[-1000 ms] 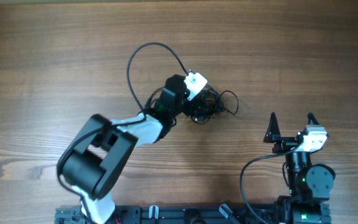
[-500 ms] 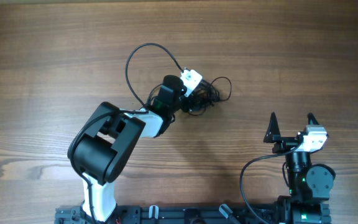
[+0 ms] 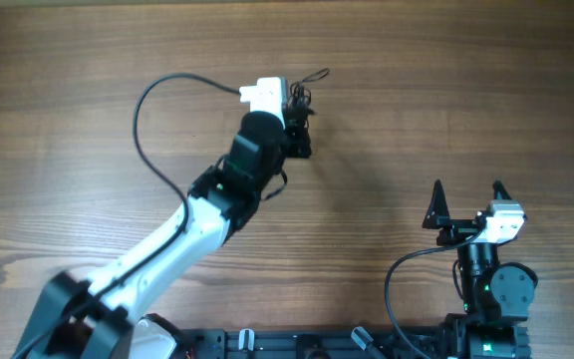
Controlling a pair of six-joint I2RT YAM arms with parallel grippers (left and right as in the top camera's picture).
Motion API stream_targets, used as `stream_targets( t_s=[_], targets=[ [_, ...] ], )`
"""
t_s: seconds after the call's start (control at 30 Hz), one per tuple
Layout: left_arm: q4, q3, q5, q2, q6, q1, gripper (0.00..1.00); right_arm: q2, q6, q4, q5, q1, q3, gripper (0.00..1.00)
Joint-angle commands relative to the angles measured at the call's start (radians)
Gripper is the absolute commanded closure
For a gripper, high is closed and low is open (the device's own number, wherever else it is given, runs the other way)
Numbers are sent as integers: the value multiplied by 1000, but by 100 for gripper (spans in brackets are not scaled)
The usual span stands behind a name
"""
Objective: Untangle cables
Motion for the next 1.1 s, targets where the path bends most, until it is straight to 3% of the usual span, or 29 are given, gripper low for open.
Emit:
stream_targets(
  t_s=[0.0, 0.07, 0.13, 0.2, 0.23, 0.27, 0.4, 0.67, 0.73, 0.83, 1.0, 1.07],
  targets=[
    [-95, 4, -58, -40, -369, -60, 96, -1, -11, 2, -8, 2, -1, 0],
    [-155, 4, -58, -27, -445, -97, 96, -1, -11, 2, -8, 2, -1, 0],
    [-194, 3, -58, -5, -444, -136, 94, -1, -11, 2, -8, 2, -1, 0],
    [-210, 3, -58, 5, -444, -151, 64, -1, -11, 2, -8, 2, -1, 0],
    [-224, 3, -58, 5, -444, -154, 16, -1, -11, 2, -8, 2, -1, 0],
    [-254, 3, -58, 5, -442, -154, 0, -1, -11, 2, -8, 2, -1, 0],
    [-299, 3, -66, 5, -313, -153, 0, -1, -11, 2, -8, 2, -1, 0],
    [-373, 3, -264, 74, -283, -149, 0, -1, -11, 2, -8, 2, -1, 0],
    [-355, 3, -260, 120, -125, -144, 2, -1, -11, 2, -8, 2, -1, 0],
    [-355, 3, -260, 190, -12, -131, 3, -1, -11, 2, -8, 2, -1, 0],
    [-347, 3, -252, 240, -23, -26, 10, -1, -11, 2, -8, 2, -1, 0],
    [-313, 3, -165, 240, -25, 22, 10, -1, -11, 2, -8, 2, -1, 0]
  ],
)
